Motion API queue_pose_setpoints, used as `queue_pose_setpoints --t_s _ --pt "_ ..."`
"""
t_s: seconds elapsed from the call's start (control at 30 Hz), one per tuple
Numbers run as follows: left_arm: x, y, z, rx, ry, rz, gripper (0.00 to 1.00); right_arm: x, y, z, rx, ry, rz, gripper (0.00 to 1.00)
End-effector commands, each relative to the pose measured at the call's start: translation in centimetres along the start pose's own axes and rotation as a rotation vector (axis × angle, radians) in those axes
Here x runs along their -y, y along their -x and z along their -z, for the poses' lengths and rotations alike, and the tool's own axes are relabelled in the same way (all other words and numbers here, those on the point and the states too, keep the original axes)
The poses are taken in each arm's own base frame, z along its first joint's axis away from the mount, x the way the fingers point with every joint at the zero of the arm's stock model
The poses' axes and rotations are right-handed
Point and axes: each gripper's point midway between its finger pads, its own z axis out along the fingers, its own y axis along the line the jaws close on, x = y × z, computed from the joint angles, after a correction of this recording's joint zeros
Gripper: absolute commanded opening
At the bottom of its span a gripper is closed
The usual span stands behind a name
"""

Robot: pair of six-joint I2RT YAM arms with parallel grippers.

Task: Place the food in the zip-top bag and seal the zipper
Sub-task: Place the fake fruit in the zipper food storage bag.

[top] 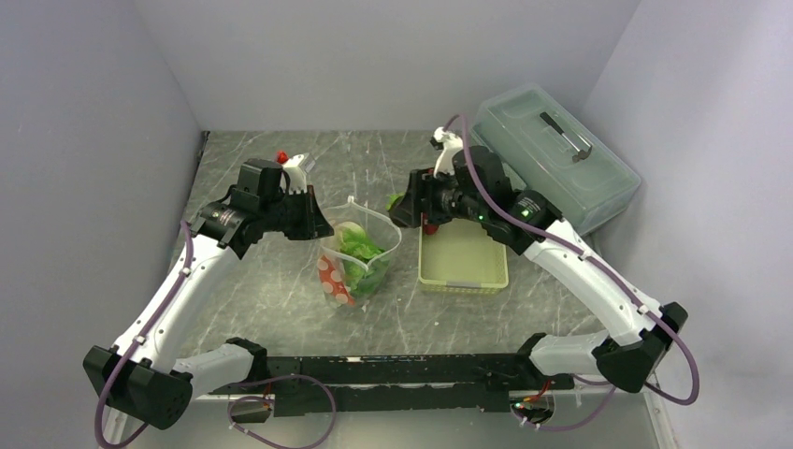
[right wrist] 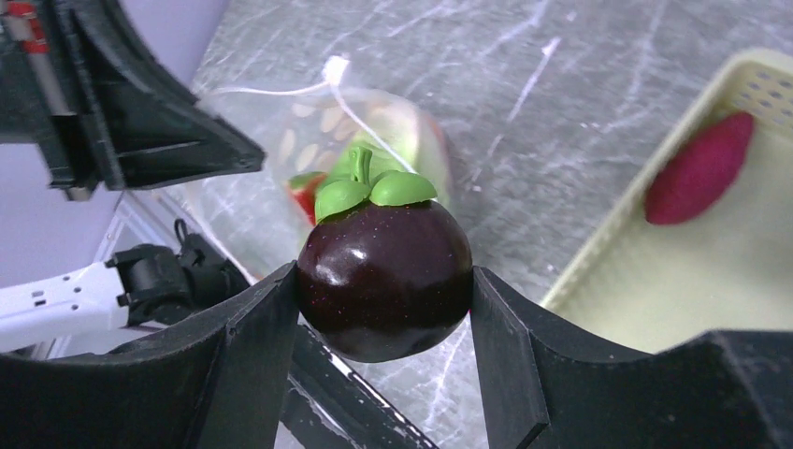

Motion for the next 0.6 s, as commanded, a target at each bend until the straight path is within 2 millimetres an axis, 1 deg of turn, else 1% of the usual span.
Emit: queue_pose_setpoints --t_s 0.0,0.13,0.3,0.4,0.57 --pt "0.6 0.6 1.0 0.035 -0.016 -0.024 0.00 -4.2 2.8 0.1 0.090 0.108 0.077 0.26" --pt "0.7 0.6 1.0 0.034 -0.017 -0.023 0.00 -6.2 2.8 -0.5 0.088 0.156 0.103 0.26" --pt "0.7 0.6 0.9 0.027 -0.018 -0.020 0.00 -7.6 1.7 -2.4 0.049 0.190 0.110 0.26" --pt "0.8 0.6 0.9 0.029 -0.020 -0.018 0.00 -8.2 1.1 -3.6 0.027 0.196 0.116 0.26" --pt "0.8 0.5 0.9 0.024 -0.022 -0.014 0.00 -8.3 0.1 -5.6 -0.013 0.178 0.123 0.25"
